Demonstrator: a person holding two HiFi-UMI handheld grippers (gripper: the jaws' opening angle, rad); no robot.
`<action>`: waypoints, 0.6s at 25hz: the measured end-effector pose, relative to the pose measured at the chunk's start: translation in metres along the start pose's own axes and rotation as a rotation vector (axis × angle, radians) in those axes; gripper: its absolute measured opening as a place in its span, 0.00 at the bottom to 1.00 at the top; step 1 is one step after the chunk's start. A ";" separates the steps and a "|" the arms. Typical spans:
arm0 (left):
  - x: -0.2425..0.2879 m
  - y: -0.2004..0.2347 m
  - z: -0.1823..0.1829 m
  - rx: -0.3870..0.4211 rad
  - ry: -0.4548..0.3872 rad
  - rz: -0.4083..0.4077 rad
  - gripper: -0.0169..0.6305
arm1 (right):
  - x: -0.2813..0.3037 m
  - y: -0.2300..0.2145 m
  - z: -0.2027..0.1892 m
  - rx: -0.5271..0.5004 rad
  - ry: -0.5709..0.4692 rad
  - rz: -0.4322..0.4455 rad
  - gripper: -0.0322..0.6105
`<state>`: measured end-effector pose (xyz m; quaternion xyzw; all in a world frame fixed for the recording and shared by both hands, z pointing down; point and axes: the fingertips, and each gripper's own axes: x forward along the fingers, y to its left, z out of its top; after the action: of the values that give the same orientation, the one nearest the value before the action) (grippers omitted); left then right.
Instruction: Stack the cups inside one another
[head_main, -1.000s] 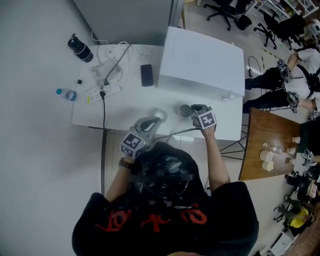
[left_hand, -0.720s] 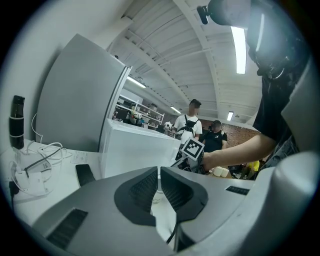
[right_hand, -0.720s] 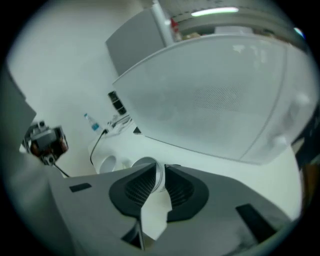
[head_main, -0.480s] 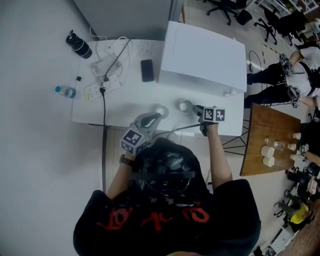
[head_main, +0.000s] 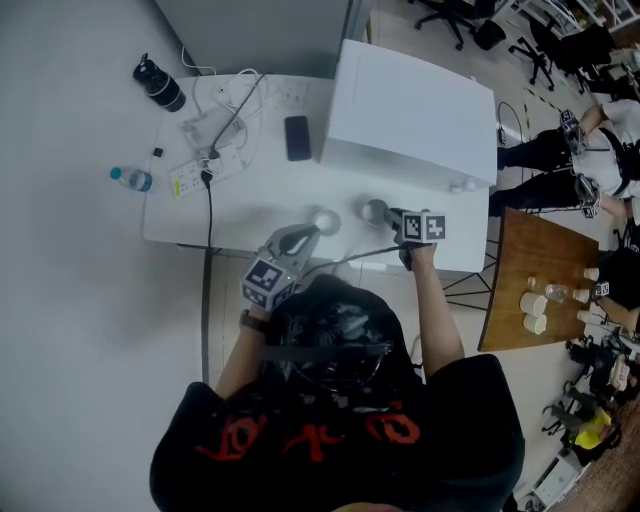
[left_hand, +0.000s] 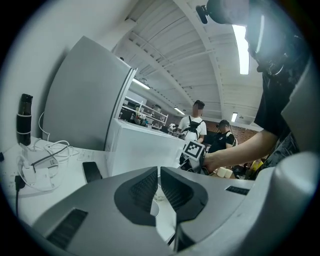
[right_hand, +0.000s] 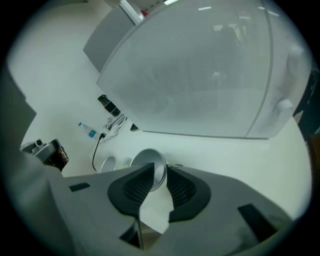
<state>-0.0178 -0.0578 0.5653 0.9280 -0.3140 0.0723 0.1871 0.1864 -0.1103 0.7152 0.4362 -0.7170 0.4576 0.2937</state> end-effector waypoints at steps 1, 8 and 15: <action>-0.003 0.003 -0.001 -0.002 -0.001 0.009 0.06 | -0.011 0.007 0.005 -0.047 -0.039 -0.008 0.19; -0.021 0.027 -0.007 -0.031 0.000 0.070 0.06 | -0.025 0.130 -0.022 -0.306 -0.079 0.203 0.19; -0.024 0.028 -0.003 -0.027 -0.003 0.064 0.06 | 0.035 0.119 -0.033 -0.062 -0.011 0.161 0.19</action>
<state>-0.0536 -0.0637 0.5707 0.9151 -0.3447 0.0725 0.1964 0.0652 -0.0686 0.7104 0.3704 -0.7652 0.4548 0.2654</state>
